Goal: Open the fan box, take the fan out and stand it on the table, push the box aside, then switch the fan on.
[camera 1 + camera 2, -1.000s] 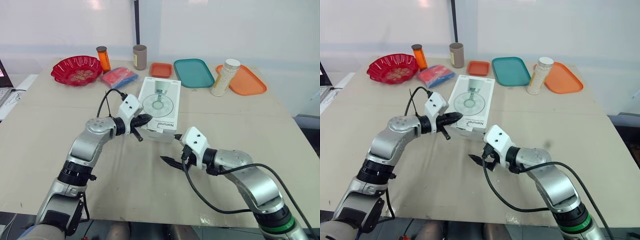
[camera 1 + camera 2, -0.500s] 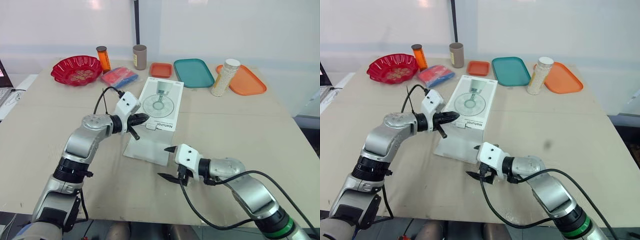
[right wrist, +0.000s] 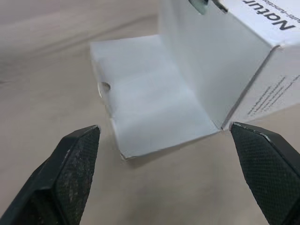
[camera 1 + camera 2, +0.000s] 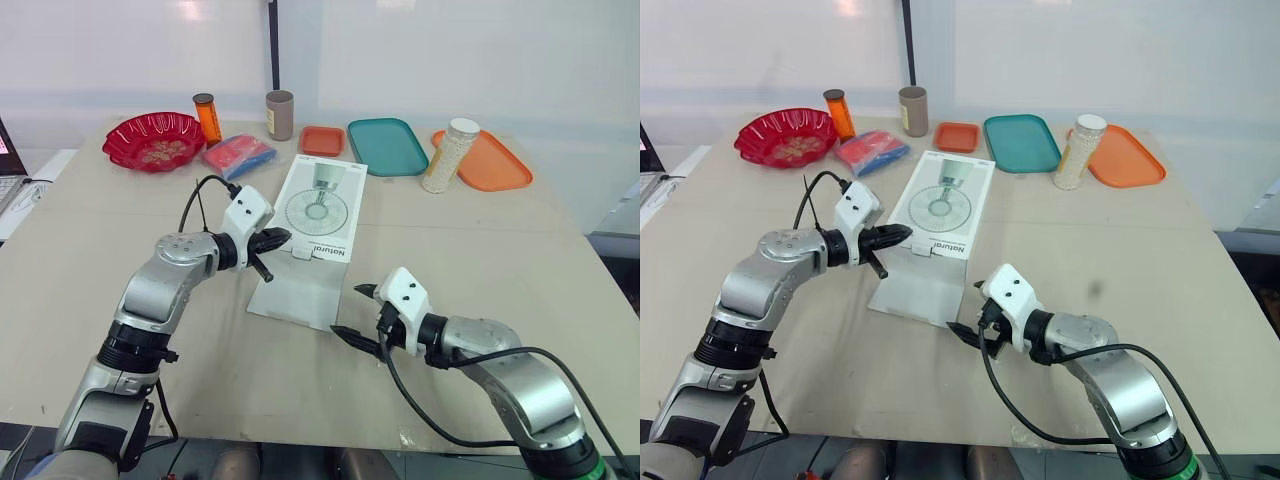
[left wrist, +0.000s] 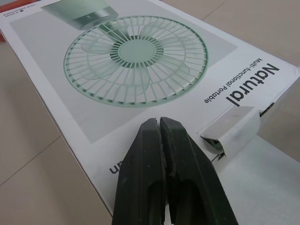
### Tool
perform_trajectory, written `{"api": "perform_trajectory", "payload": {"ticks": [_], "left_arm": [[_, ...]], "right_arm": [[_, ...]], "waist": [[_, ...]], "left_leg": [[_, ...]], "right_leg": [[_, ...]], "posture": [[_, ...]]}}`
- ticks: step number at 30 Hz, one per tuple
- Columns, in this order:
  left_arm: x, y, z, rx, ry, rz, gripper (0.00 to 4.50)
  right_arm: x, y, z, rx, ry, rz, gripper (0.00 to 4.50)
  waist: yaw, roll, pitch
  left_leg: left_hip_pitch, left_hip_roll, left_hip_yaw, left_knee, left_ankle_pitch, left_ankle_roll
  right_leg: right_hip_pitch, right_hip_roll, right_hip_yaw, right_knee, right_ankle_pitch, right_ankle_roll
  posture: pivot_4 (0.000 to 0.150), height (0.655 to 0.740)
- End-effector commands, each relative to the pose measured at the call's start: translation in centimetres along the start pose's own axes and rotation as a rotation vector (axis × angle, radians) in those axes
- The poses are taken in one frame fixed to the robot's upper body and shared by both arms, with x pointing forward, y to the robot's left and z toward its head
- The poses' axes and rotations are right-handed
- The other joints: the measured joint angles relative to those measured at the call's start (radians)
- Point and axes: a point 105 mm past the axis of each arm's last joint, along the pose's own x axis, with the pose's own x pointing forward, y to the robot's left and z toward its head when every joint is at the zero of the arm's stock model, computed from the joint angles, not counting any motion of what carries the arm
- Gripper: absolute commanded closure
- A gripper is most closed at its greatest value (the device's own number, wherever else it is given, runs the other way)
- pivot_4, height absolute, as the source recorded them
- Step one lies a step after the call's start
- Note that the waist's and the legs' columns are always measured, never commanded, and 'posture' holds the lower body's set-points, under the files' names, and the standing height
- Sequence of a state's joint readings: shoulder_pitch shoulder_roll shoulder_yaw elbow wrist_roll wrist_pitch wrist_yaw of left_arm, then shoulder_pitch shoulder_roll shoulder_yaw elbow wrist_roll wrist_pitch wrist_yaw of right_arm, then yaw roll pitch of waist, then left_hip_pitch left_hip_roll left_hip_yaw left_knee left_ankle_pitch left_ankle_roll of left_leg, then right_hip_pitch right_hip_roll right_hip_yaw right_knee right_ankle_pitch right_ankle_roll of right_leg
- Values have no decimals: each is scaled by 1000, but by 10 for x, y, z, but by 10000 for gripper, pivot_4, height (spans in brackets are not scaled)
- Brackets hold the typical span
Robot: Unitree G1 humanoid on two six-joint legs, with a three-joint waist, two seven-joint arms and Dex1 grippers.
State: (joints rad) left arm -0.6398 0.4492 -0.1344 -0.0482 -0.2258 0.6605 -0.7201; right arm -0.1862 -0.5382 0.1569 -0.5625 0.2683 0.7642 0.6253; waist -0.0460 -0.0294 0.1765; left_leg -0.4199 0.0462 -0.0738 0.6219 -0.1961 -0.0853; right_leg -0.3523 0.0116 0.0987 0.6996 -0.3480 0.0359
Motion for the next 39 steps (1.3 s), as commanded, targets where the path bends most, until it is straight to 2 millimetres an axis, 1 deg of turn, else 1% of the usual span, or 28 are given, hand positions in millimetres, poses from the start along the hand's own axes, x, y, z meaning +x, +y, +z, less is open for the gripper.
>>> {"api": "perform_trajectory", "payload": {"ticks": [1, 4, 9, 14, 26, 33, 36, 39], "left_arm": [[3, -3, -14, -28, 42, -7, 43406], [4, -2, -14, -28, 41, -5, 43406], [3, -3, -16, -33, 42, 1, 43406], [3, -5, -17, -39, 41, 3, 43406], [8, -8, -18, -46, 34, 0, 43406], [10, -8, -17, -46, 29, -3, 43406], [10, -8, -16, -46, 26, -5, 43406], [10, -6, -10, -44, 12, -3, 43406]], "right_arm": [[9, -6, 15, -3, -45, -40, 0], [17, -8, 18, 7, -56, -46, 0], [23, -7, 18, 28, -56, -34, 0], [21, 2, 19, 41, -65, 8, 0], [17, 5, 27, 54, -94, 32, 0], [13, 12, 34, 53, -110, 68, 0], [9, 14, 36, 46, -112, 86, 0], [8, 13, 35, 43, -107, 86, 0]], "waist": [[0, 0, 0], [1, 0, 0], [1, 0, 0], [0, 0, 0], [0, 0, 0], [0, 0, 0], [0, 0, 0], [0, 0, 0]], "left_leg": [[0, 0, 0, 0, 0, 0], [0, 0, 0, 0, 0, 0], [0, 0, 0, 0, 0, 0], [0, 0, 0, 0, 0, 0], [0, 0, 0, 0, 0, 0], [0, 0, 0, 0, 0, 0], [0, 0, 0, 0, 0, 0], [0, 0, 0, 0, 0, 0]], "right_leg": [[0, 0, 0, 0, 0, 0], [0, 0, 0, 0, 0, 0], [0, 0, 0, 0, 0, 0], [0, 0, 0, 0, 0, 0], [0, 0, 0, 0, 0, 0], [0, 0, 0, 0, 0, 0], [0, 0, 0, 0, 0, 0], [0, 0, 0, 0, 0, 0]], "posture": [[1500, 7400], [1500, 7400], [1500, 7400], [1500, 7400], [1500, 7400], [1500, 7400], [1500, 7400], [1500, 7400]]}}
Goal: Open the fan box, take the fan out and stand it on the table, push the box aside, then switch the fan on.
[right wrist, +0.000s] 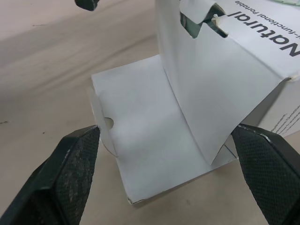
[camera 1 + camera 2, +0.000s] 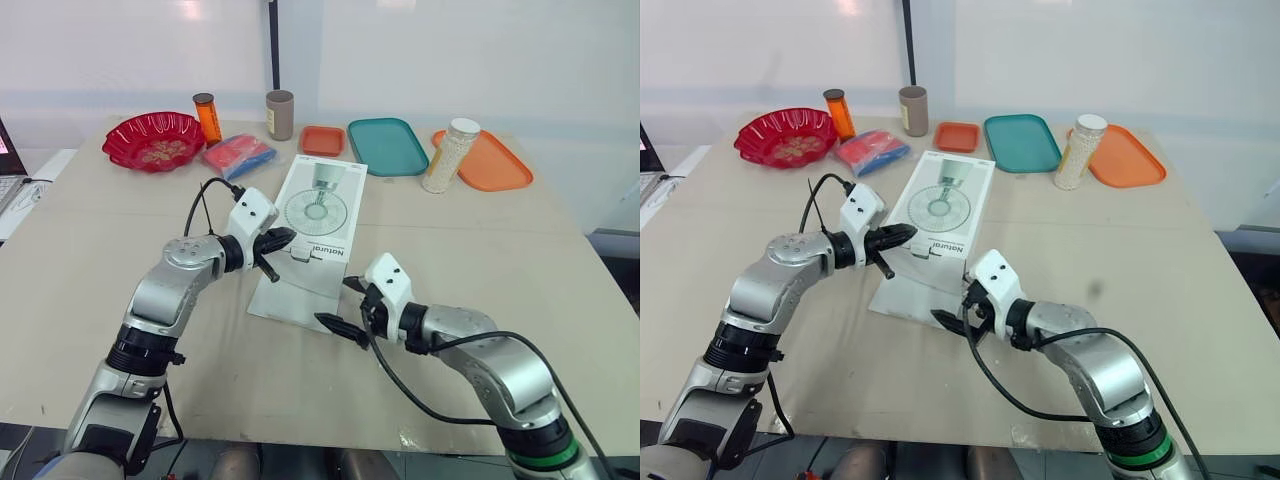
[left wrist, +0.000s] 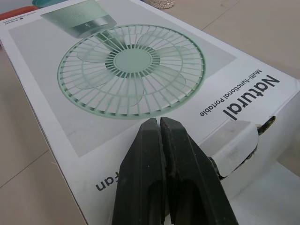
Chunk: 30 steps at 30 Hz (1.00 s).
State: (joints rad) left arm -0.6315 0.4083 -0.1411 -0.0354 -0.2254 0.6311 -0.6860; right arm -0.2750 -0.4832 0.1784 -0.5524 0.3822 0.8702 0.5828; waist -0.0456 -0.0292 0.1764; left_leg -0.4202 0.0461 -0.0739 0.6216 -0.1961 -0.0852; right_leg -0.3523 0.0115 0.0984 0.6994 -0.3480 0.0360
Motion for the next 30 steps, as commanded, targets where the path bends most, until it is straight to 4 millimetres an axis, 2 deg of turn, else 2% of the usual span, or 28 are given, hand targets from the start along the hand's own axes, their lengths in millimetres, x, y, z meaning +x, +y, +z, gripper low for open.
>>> {"api": "perform_trajectory", "payload": {"ticks": [1, 7, 11, 14, 15, 18, 22, 30], "left_arm": [[2, 0, -8, -27, 37, -6, 43406], [1, 2, -3, -24, 22, 4, 43406], [-6, 11, 22, -29, -50, 22, 43406], [-22, 34, 57, 4, -116, 87, 43406], [-29, 41, 62, 16, -124, 109, 43406], [-44, 53, 61, 23, -121, 161, 43406], [-57, 61, 46, 8, -93, 220, 43406], [-62, 59, 29, -11, -58, 247, 43406]], "right_arm": [[-5, 5, 18, -47, -67, 19, 0], [-5, 6, 19, -50, -78, 21, 0], [-6, 3, 19, -53, -76, 13, 0], [-8, 3, 18, -56, -76, 11, 0], [-8, 4, 19, -61, -81, 14, 0], [-11, 5, 23, -68, -98, 16, 0], [-15, 6, 32, -75, -129, 28, 0], [-24, 12, 51, -74, -193, 74, 0]], "waist": [[0, 0, 0], [0, 0, 0], [0, 0, 0], [0, -1, 1], [0, -2, 1], [-3, -1, 2], [-1, -1, 2], [0, -2, 2]], "left_leg": [[0, 0, 0, 0, 0, 0], [0, 0, 0, 0, 0, 0], [0, 0, 0, 0, 0, 0], [-2, 0, 0, 0, 0, 0], [-3, 0, -1, 0, 0, 0], [-3, 0, 0, 0, 0, 0], [-3, 0, 0, 0, 0, 0], [-3, 0, -1, 0, 0, 0]], "right_leg": [[0, 0, 0, 0, 0, 0], [0, 0, 0, 0, 0, 0], [0, 0, 0, 0, 0, 0], [-1, 0, -1, 0, 0, 0], [-2, 0, -1, 0, 0, 0], [-2, 0, 0, 0, 0, 0], [-2, 0, -1, 0, 0, 0], [-2, 0, -2, 0, 0, 0]], "posture": [[1500, 7400], [1500, 7400], [1500, 7400], [1500, 7400], [1500, 7400], [1500, 7400], [1500, 7400], [1500, 7400]]}}
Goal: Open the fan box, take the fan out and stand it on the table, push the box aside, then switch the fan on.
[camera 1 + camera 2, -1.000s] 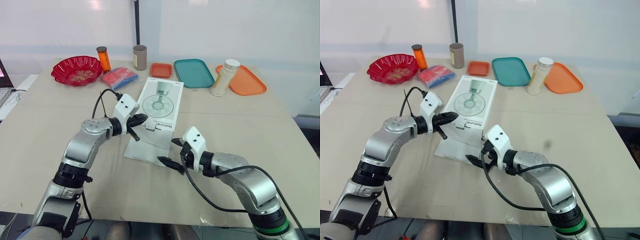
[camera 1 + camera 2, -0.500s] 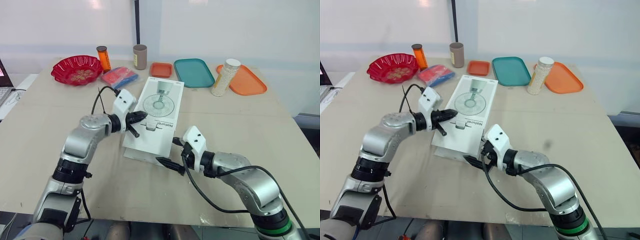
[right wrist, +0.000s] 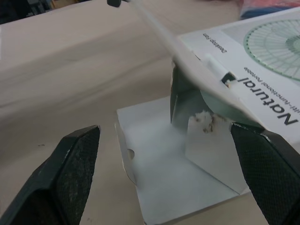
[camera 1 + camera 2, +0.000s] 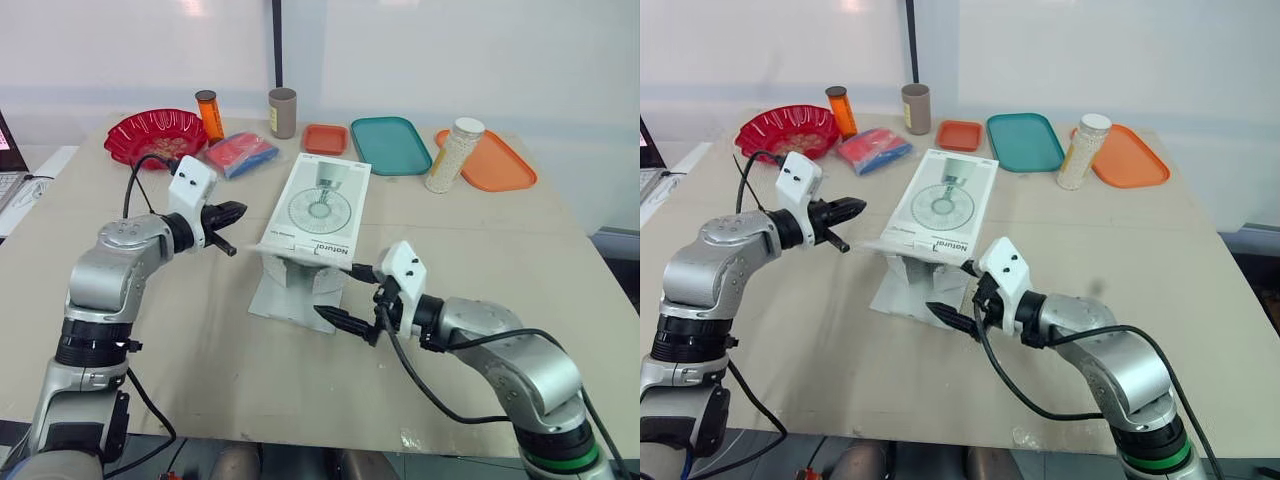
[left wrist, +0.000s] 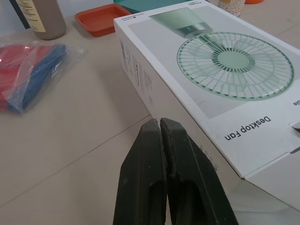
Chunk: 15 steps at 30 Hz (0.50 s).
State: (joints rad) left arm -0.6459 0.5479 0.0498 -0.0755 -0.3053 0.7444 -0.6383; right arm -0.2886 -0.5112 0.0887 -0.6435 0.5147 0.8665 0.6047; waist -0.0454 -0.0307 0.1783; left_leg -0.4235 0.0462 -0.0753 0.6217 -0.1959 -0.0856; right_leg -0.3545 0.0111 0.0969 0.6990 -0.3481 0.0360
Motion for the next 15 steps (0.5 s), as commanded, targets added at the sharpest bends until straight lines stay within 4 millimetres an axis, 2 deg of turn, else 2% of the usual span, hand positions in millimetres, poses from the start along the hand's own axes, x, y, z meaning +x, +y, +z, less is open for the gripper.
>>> {"api": "perform_trajectory", "payload": {"ticks": [1, 6, 15], "left_arm": [[-8, 2, 11, 35, -45, 24, 43406], [-8, -1, 8, 27, -39, 22, 43406], [-5, 1, 13, 11, -63, 46, 43406]], "right_arm": [[-5, 4, 22, -41, -74, 19, 0], [0, -11, 29, -42, -93, -44, 0], [20, -38, 22, -49, -65, -150, 0]], "waist": [[0, 0, 0], [-2, 0, 0], [-1, 0, 0]], "left_leg": [[0, 0, 0, 0, 0, 0], [0, 0, 0, 0, 0, 0], [0, 0, 0, 0, 0, 0]], "right_leg": [[0, 0, 0, 0, 0, 0], [0, 0, 0, 0, 0, 0], [0, 0, 0, 0, 0, 0]], "posture": [[1500, 7400], [1500, 7400], [1500, 7400]]}}
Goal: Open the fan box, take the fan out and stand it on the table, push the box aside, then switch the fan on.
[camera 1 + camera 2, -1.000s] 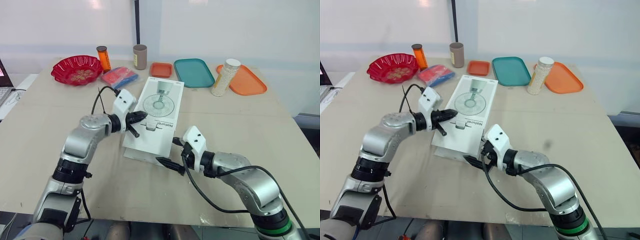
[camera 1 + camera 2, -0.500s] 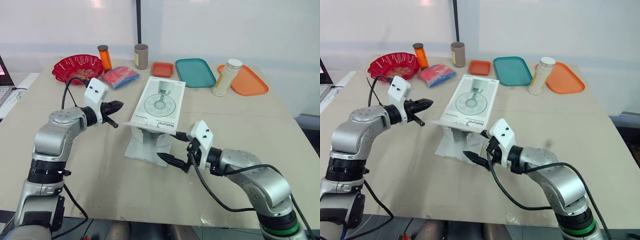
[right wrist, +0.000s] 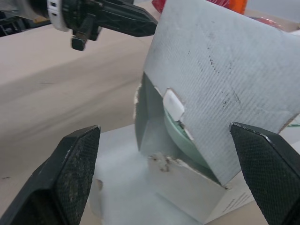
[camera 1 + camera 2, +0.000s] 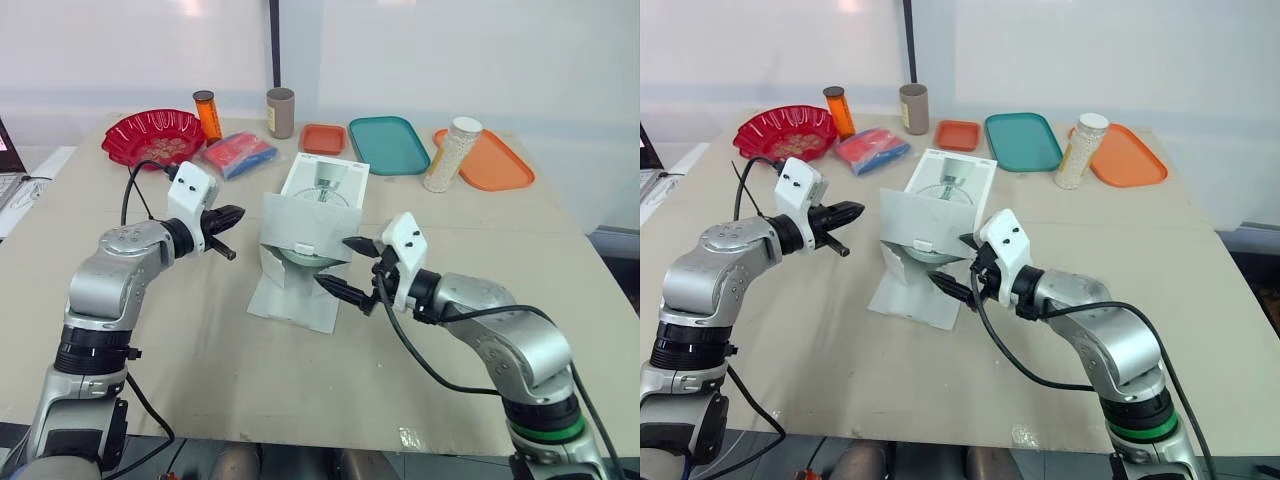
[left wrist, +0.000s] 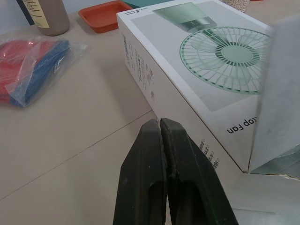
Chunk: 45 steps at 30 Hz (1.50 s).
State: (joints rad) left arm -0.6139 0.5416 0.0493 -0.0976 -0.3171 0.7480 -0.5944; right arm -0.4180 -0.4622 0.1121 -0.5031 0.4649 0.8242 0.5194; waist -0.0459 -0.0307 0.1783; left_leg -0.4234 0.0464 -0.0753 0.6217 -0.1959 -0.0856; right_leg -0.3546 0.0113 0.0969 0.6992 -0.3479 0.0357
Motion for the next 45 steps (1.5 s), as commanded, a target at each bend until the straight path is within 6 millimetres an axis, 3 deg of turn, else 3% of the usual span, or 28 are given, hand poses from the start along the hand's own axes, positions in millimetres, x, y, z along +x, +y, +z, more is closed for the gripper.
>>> {"api": "perform_trajectory", "payload": {"ticks": [1, 12, 17, 21, 26, 30, 35, 37, 38, 45], "left_arm": [[-3, 1, 22, 26, -79, 14, 43406], [21, -42, 39, -10, -151, -175, 43406], [42, -59, 4, 40, 16, -227, 43406], [46, -59, -8, 39, 77, -230, 43406], [56, -58, -16, 67, 101, -224, 43406], [57, -57, -16, 58, 100, -229, 45000], [56, -58, -18, 56, 103, -235, 45000], [56, -58, -18, 55, 103, -235, 45000], [56, -57, -18, 54, 103, -234, 45000], [58, -59, -18, 52, 100, -240, 45000]], "right_arm": [[6, -8, 6, -26, -20, -36, 0], [13, -9, -3, -51, 32, -37, 0], [13, -11, 1, -60, 28, -57, 0], [12, -10, 7, -75, 20, -64, 0], [4, 22, 21, -188, 4, 16, 0], [3, 28, 17, -221, 62, 19, 12135], [6, 33, 15, -239, 95, 35, 35383], [8, 32, 14, -249, 102, 37, 41939], [9, 32, 14, -253, 104, 36, 43698], [23, 18, 26, -306, 102, 23, 43698]], "waist": [[0, 0, 0], [0, 0, 0], [0, 0, 0], [0, 1, 0], [0, 1, 0], [0, 1, 0], [0, 1, -1], [0, 1, -1], [0, 1, -1], [0, 1, -1]], "left_leg": [[0, 0, 0, 0, 0, 0], [0, 0, 0, 0, 0, 0], [0, 0, 0, 0, 0, 0], [0, 0, 0, 0, 0, 0], [0, 0, 0, 0, 0, 0], [0, 0, -1, 1, 0, 0], [0, 0, -1, 1, 0, 0], [0, 0, -1, 1, 0, 0], [0, -1, -1, 1, 0, 0], [0, 0, -1, 2, 0, 0]], "right_leg": [[0, 0, 0, 0, 0, 0], [0, 0, 0, 0, 0, 0], [0, 0, 0, 0, 0, 0], [0, 0, 0, 0, 0, 0], [0, 0, 0, 1, 0, 0], [1, 0, -1, 1, 0, 0], [1, 0, -1, 1, 0, 0], [1, 0, -1, 1, 0, 0], [1, 0, -1, 1, 0, 0], [1, 0, -1, 1, 0, 0]], "posture": [[1500, 7400], [1500, 7400], [1500, 7400], [1500, 7400], [1500, 7400], [1500, 7400], [1500, 7400], [1500, 7400], [1500, 7400], [1500, 7400]]}}
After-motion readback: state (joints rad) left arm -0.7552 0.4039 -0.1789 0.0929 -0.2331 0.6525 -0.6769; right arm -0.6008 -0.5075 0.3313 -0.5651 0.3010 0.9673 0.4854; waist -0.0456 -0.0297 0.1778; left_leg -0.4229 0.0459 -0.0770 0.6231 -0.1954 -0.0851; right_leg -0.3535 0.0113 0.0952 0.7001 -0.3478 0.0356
